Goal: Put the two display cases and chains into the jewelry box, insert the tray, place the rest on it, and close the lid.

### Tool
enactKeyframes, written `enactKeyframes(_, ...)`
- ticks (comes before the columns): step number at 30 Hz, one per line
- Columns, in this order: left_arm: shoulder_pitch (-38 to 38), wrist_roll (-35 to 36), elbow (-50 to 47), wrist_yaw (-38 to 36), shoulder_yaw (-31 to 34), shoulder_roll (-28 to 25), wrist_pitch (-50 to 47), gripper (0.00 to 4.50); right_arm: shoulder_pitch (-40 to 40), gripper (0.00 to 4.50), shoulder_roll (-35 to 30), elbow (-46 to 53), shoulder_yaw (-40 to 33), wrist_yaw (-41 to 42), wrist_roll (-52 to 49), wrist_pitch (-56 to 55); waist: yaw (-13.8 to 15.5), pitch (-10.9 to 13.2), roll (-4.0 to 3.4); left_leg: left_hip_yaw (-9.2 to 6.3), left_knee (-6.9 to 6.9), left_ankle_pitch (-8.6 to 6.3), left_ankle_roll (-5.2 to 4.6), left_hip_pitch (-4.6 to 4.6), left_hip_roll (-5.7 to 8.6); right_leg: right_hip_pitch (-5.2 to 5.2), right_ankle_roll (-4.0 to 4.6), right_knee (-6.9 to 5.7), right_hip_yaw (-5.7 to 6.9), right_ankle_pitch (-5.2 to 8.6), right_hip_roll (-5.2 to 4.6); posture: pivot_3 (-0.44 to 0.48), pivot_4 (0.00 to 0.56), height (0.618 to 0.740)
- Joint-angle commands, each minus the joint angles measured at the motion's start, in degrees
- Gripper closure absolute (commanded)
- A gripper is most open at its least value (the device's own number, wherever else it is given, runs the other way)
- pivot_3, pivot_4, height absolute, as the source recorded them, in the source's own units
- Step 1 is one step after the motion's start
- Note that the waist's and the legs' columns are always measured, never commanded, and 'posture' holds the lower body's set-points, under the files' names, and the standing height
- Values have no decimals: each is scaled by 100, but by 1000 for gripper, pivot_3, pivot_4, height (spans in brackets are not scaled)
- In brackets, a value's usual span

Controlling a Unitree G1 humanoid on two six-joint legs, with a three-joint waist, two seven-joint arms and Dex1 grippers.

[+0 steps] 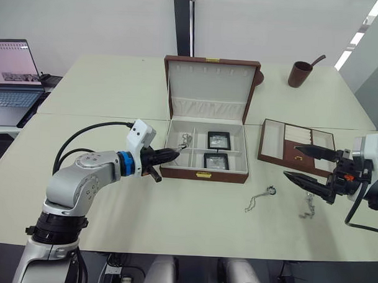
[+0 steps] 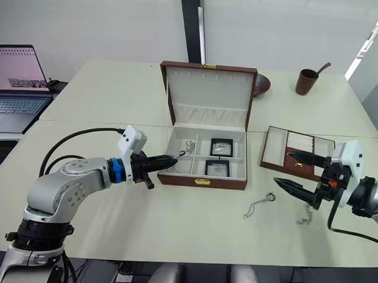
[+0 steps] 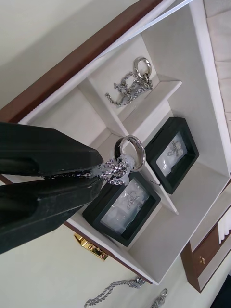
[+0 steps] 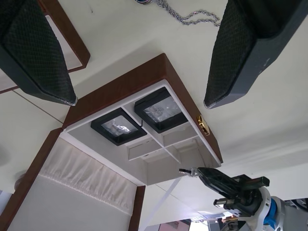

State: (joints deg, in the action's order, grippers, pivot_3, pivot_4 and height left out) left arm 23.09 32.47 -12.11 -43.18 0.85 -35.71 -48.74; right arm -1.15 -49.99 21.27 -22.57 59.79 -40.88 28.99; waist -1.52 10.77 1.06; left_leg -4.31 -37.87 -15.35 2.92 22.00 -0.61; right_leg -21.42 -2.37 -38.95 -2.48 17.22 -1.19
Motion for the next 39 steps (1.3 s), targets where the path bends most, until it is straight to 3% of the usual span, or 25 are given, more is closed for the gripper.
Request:
enactKeyframes(1, 29, -14, -68, -2, 43, 35, 117, 4466, -40, 0, -15, 124, -179, -10, -92, -74, 0, 0, 0, 0, 0, 0, 0, 0, 0, 0, 0, 0, 0, 0, 0, 0, 150, 740)
enactKeyframes(2, 41, -10, -55, 19, 61, 56, 128, 4466, -42, 0, -19, 120, -174, -10, -89, -72, 0, 0, 0, 0, 0, 0, 0, 0, 0, 0, 0, 0, 0, 0, 0, 0, 150, 740)
enactKeyframes(5, 71, 8, -20, 60, 111, 111, 154, 3711, -52, 0, -26, 102, -169, -10, -87, -65, 0, 0, 0, 0, 0, 0, 0, 0, 0, 0, 0, 0, 0, 0, 0, 0, 150, 740)
enactKeyframes(16, 45, 612, -164, -125, 620, 130, 21, 155, -18, 0, -17, -195, -237, 2, -23, -90, -1, 0, 0, -1, 0, 0, 0, 0, -2, 0, 0, 0, 1, 0, 0, 0, 150, 740)
enactKeyframes(20, -179, 1261, -202, -598, 1305, -265, -171, 68, 172, 0, 5, -625, -392, 83, 115, -236, -15, 0, 0, 0, 1, 0, 0, 0, -3, -1, 1, 0, 1, 0, 2, 0, 150, 740)
enactKeyframes(28, -1209, 768, 417, -511, 2563, -1069, 528, 68, 366, 0, 82, -2417, -890, -40, 638, -960, -14, 1, -3, 7, 2, 0, -1, -7, -5, 0, 5, 0, -5, 3, -2, 0, 150, 740)
enactKeyframes(31, -1624, 526, 456, -329, 2801, -1022, 813, 68, 302, 0, 145, -2878, -956, -110, 767, -1185, -14, 1, -3, 7, 3, 0, -1, -7, -8, 0, 5, 0, -5, 3, -2, 0, 150, 740)
enactKeyframes(39, -2436, -289, 647, 1423, 3741, -84, 1875, 68, -227, 0, 643, -4527, -1119, -1039, 1260, -2270, -15, 1, -4, 11, 5, -1, -1, -10, -17, 0, 5, 1, -13, 2, -10, 0, 150, 740)
